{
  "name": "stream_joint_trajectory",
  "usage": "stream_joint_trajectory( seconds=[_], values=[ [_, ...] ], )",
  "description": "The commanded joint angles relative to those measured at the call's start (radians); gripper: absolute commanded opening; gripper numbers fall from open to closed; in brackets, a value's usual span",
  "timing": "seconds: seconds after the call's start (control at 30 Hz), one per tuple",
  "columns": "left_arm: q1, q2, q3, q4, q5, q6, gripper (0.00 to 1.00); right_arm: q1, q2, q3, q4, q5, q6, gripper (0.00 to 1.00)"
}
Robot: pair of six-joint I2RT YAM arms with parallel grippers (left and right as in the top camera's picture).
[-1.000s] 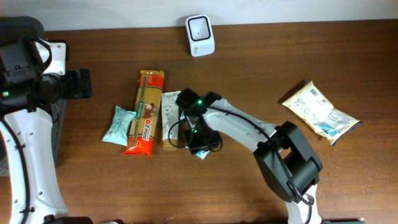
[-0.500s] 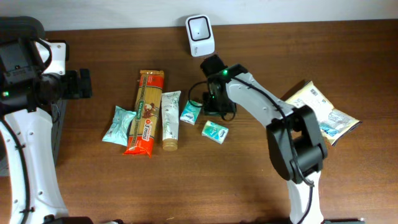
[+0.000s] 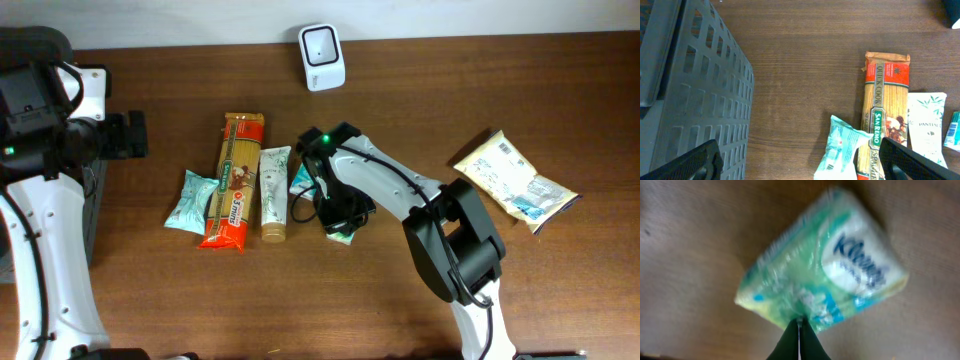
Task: Scan the item barcode
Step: 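Reach right gripper to small green-white pack and grasp it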
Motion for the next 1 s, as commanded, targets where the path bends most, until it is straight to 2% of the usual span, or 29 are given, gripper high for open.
stream_joint_trajectory(
  seconds=[0.0, 0.07, 0.23, 0.33, 0.4, 0.5, 0.6, 0.67, 0.7, 0.73, 0.77, 0.8, 0.87, 0.97],
  values=[
    [0.003, -0.005, 0.006, 0.001, 0.004, 0.019, 0.99, 0.021, -0.044, 0.037, 0.083, -0.029, -0.007, 0.04],
    [0.004, -0.005, 0.006, 0.001, 0.004, 0.019, 0.99, 0.027, -0.043, 0.02, 0.138, -0.094, 0.002, 0.04],
    [0.004, -0.005, 0.006, 0.001, 0.004, 0.019, 0.99, 0.029, -0.043, -0.088, 0.24, -0.096, 0.152, 0.04],
    [0.004, -0.005, 0.006, 0.001, 0.004, 0.019, 0.99, 0.011, -0.043, -0.115, 0.167, -0.034, 0.135, 0.04],
    [0.004, -0.005, 0.006, 0.001, 0.004, 0.019, 0.99, -0.056, -0.043, -0.106, 0.134, -0.023, 0.038, 0.04],
    [0.003, -0.005, 0.006, 0.001, 0.004, 0.019, 0.99, -0.15, -0.051, -0.037, 0.084, 0.03, -0.021, 0.04],
    [0.004, -0.005, 0.006, 0.001, 0.004, 0.019, 0.99, -0.198, -0.117, 0.027, 0.025, -0.036, -0.124, 0.04],
    [0.004, -0.005, 0.006, 0.001, 0.004, 0.019, 0.99, -0.241, -0.23, 0.037, 0.015, -0.026, -0.085, 0.04],
    [0.003, -0.005, 0.006, 0.001, 0.004, 0.019, 0.99, -0.273, -0.278, 0.036, 0.014, 0.025, 0.012, 0.06],
    [0.004, -0.005, 0.006, 0.001, 0.004, 0.019, 0.99, -0.292, -0.295, 0.032, 0.014, 0.079, 0.08, 0.16],
    [0.004, -0.005, 0.006, 0.001, 0.004, 0.019, 0.99, -0.307, -0.292, 0.023, 0.018, 0.084, 0.099, 0.38],
    [0.004, -0.005, 0.006, 0.001, 0.004, 0.019, 0.99, -0.316, -0.286, -0.026, 0.045, 0.054, 0.09, 0.49],
    [0.004, -0.005, 0.006, 0.001, 0.004, 0.019, 0.99, -0.326, -0.286, -0.132, 0.128, -0.058, 0.01, 0.56],
    [0.004, -0.005, 0.006, 0.001, 0.004, 0.019, 0.99, -0.386, -0.286, -0.334, 0.307, -0.198, -0.031, 0.55]
  ],
)
